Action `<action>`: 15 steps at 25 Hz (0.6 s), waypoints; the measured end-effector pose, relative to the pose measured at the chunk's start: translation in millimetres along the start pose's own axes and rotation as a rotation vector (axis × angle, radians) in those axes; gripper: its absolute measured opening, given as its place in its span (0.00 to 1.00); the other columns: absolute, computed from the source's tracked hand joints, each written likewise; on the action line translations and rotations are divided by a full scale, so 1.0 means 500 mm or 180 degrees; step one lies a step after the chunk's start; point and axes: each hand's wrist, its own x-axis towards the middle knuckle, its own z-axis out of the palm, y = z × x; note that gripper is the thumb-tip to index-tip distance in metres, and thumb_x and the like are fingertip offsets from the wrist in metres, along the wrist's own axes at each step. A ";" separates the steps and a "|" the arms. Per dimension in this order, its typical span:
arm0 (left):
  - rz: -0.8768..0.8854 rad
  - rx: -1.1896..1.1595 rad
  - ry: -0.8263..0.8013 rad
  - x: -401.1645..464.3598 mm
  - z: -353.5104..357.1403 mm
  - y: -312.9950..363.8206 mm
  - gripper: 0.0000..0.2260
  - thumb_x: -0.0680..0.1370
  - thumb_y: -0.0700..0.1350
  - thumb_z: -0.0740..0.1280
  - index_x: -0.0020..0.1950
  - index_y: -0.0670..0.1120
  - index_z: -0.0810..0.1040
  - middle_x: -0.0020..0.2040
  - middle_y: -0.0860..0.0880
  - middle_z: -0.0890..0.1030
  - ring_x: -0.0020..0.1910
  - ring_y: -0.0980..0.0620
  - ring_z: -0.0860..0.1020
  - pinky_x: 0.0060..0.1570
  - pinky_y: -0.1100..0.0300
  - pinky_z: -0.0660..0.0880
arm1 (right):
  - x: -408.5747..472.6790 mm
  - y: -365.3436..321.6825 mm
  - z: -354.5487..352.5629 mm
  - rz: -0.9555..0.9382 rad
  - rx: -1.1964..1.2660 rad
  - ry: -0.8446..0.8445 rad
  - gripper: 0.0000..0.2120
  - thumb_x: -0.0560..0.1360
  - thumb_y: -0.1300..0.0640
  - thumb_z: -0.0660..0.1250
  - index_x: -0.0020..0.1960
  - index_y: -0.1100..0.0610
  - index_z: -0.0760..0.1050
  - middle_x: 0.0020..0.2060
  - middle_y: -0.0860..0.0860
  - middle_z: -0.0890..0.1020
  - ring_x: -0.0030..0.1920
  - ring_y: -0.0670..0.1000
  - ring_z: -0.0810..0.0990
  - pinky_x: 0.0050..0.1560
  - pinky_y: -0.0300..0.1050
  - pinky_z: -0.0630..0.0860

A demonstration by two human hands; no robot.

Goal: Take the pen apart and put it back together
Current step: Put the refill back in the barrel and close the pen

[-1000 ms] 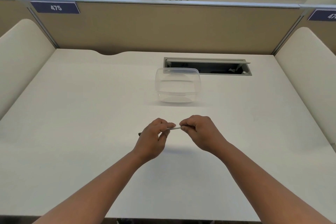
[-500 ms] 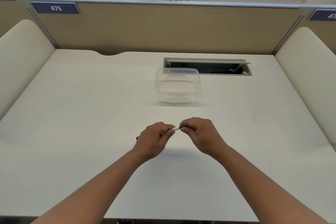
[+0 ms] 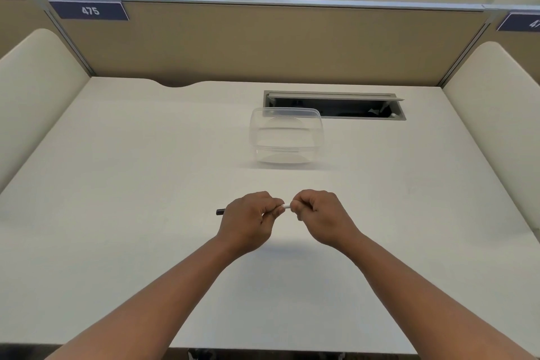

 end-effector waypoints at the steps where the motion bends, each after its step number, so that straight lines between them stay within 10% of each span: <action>1: -0.0051 -0.0026 -0.0081 0.001 -0.002 0.000 0.07 0.82 0.51 0.64 0.49 0.56 0.82 0.35 0.57 0.75 0.37 0.56 0.74 0.37 0.57 0.73 | 0.001 -0.002 -0.004 0.0128 0.0058 -0.0099 0.11 0.81 0.57 0.64 0.42 0.59 0.80 0.38 0.56 0.83 0.35 0.50 0.73 0.37 0.44 0.71; 15: -0.0536 -0.0582 -0.0813 0.030 -0.036 0.004 0.09 0.81 0.51 0.65 0.45 0.54 0.83 0.36 0.50 0.80 0.33 0.52 0.71 0.37 0.55 0.70 | -0.005 0.022 -0.014 -0.1166 -0.0804 0.0477 0.04 0.77 0.59 0.69 0.46 0.55 0.83 0.33 0.47 0.80 0.34 0.48 0.73 0.36 0.43 0.70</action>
